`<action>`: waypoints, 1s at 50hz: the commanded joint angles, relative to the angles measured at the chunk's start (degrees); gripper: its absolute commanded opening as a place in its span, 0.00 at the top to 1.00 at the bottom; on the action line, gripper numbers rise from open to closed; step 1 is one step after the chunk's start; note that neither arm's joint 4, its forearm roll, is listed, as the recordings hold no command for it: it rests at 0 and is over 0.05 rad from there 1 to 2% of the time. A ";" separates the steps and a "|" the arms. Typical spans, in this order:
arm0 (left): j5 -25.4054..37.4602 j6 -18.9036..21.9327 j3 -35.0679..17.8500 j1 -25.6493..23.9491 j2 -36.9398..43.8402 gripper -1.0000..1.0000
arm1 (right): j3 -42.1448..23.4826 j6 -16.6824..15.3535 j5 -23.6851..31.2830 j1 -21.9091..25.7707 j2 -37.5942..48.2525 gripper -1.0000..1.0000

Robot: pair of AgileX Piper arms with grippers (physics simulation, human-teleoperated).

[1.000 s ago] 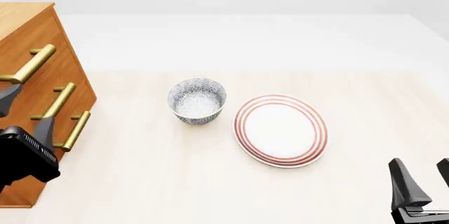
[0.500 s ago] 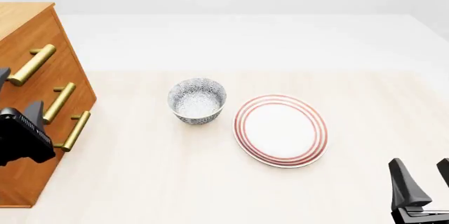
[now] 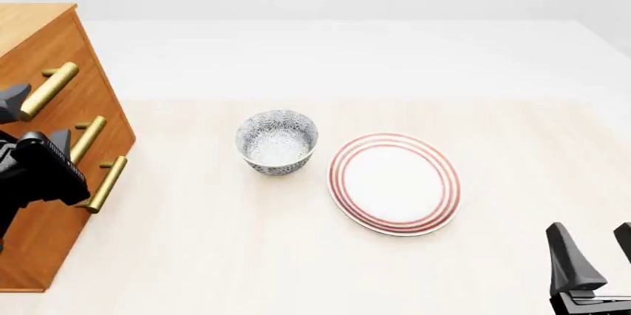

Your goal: Open the top drawer of the cabinet.

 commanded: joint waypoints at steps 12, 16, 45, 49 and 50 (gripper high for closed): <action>-6.45 -0.19 -0.71 3.57 7.99 0.00 | 0.00 0.00 0.00 0.00 0.00 0.00; -7.26 0.13 -1.02 4.17 9.05 0.00 | 0.00 0.00 0.00 0.00 0.00 0.00; -11.16 1.07 -2.94 8.40 15.31 0.00 | 0.00 -0.01 0.00 0.00 0.00 0.00; -11.59 1.45 -3.16 8.73 16.04 0.00 | 0.00 0.00 0.00 0.01 0.00 0.00; -12.09 1.84 -3.14 8.97 16.56 0.00 | 0.00 0.00 0.00 -0.01 0.00 0.00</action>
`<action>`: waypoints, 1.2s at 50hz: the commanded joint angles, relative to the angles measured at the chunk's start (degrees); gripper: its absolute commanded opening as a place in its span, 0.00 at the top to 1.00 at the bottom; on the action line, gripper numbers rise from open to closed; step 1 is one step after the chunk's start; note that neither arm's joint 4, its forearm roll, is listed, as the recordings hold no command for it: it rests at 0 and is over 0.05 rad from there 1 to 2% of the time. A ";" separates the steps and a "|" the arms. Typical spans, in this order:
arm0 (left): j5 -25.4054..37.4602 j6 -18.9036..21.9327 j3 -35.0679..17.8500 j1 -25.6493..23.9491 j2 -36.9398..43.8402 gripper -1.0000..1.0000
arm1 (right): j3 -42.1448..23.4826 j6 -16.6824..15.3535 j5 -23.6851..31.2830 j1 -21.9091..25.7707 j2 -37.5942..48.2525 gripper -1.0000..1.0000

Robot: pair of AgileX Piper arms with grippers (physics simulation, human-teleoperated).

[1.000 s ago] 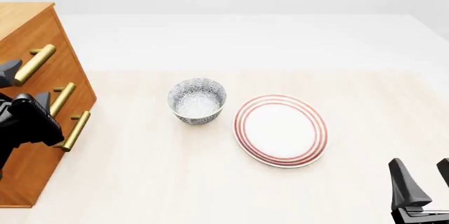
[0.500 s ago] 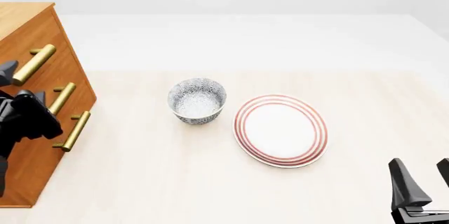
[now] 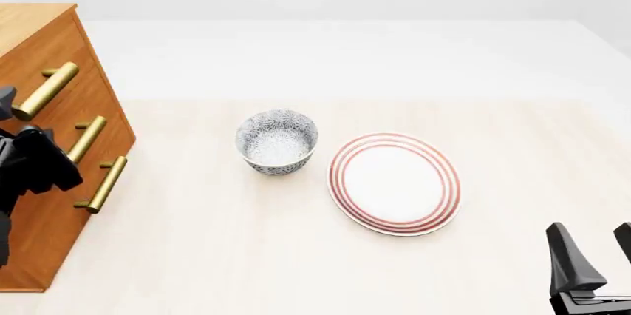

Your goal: Open the top drawer of the cabinet.

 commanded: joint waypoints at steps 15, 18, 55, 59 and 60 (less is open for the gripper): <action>-4.07 4.15 0.80 1.73 2.00 1.00 | 0.00 0.00 -0.01 0.00 -0.01 0.00; -3.54 4.42 1.14 1.59 0.96 1.00 | 0.00 0.00 0.00 0.00 0.00 0.00; -4.21 8.10 4.07 -4.35 -3.00 1.00 | 0.00 0.01 -0.01 0.01 0.00 0.00; -4.48 8.23 3.91 -5.07 -2.53 1.00 | 0.00 0.00 0.00 0.01 0.00 0.00; -4.24 8.25 3.81 -5.48 -2.68 1.00 | 0.00 0.02 0.00 0.00 0.00 0.00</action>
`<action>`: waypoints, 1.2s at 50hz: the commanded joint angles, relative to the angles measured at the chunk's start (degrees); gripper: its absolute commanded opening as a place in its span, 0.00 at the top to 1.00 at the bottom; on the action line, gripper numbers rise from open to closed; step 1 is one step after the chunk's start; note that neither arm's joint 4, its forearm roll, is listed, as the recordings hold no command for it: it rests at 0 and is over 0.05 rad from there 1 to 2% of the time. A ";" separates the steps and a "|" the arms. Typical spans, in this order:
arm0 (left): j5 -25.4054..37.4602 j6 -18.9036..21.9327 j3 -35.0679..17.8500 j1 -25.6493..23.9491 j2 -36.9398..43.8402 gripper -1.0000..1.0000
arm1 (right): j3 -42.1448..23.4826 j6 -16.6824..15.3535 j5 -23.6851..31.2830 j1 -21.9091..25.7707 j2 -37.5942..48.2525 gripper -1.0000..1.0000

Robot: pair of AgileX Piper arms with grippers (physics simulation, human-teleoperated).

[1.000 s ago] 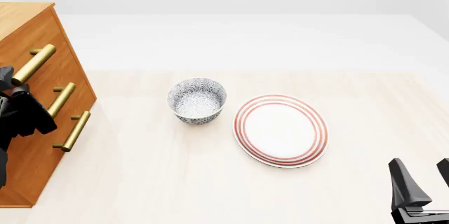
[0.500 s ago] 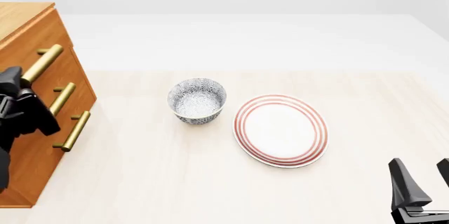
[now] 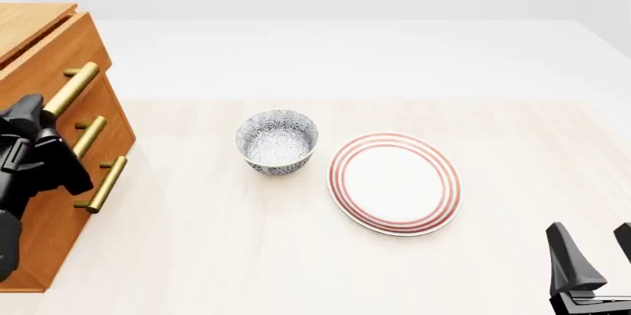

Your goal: Open the top drawer of the cabinet.

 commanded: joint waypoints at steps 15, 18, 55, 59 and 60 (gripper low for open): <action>-0.55 0.79 2.15 -4.60 -1.18 1.00 | 0.00 0.00 0.00 0.01 0.00 0.00; -0.52 0.73 1.79 -5.14 -0.73 1.00 | 0.00 0.00 0.00 -0.01 0.00 0.00; -0.82 1.02 -0.62 -12.14 2.57 1.00 | 0.00 -0.01 0.00 0.00 0.00 0.00; -0.93 1.04 -0.57 -12.81 2.69 1.00 | 0.00 0.00 0.00 0.00 0.00 0.00; -1.15 1.17 -0.46 -12.85 2.81 1.00 | 0.00 0.00 0.00 0.00 0.00 0.00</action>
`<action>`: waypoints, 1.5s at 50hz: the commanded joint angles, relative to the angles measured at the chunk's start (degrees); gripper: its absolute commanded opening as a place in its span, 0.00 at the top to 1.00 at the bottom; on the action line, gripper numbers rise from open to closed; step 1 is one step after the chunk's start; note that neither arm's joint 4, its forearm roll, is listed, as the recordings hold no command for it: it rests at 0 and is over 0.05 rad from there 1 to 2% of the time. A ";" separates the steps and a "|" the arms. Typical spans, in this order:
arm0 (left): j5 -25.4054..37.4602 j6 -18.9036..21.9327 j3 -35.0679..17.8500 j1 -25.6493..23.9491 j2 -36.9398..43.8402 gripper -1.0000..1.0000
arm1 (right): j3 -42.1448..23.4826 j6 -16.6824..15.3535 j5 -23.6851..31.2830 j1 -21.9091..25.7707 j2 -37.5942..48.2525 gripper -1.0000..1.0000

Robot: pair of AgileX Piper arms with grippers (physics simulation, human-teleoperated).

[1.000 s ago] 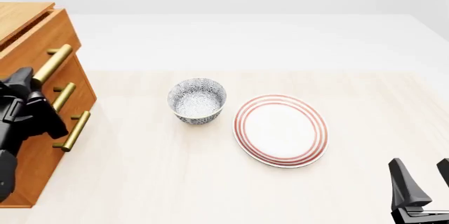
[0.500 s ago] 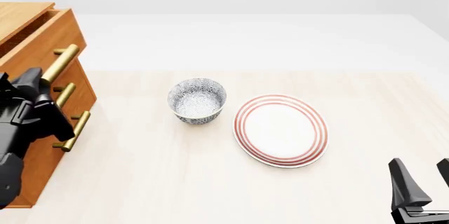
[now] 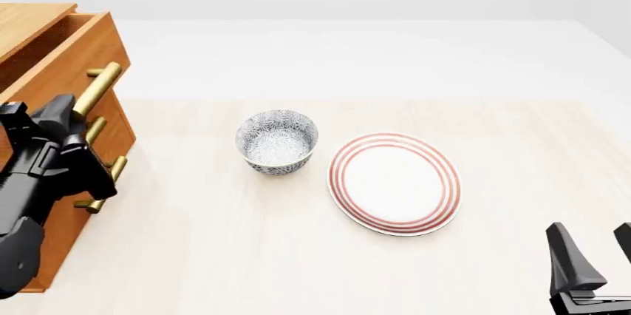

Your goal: Open the top drawer of the cabinet.

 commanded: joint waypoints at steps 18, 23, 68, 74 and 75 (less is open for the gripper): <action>1.48 0.58 -2.66 -7.97 3.47 1.00 | 0.00 -0.01 0.00 0.01 0.00 0.00; 2.08 0.34 -2.89 -8.45 2.88 1.00 | 0.00 -0.01 0.00 0.01 0.00 0.00; 2.40 0.81 1.89 -13.08 -4.32 1.00 | 0.02 -0.01 -0.16 0.04 0.13 0.00; 4.41 0.53 1.98 -13.52 -6.55 1.00 | 0.01 -0.04 -0.18 0.05 0.15 0.00; 4.85 0.43 1.98 -13.55 -6.92 1.00 | 0.01 0.03 -0.17 0.04 0.17 0.00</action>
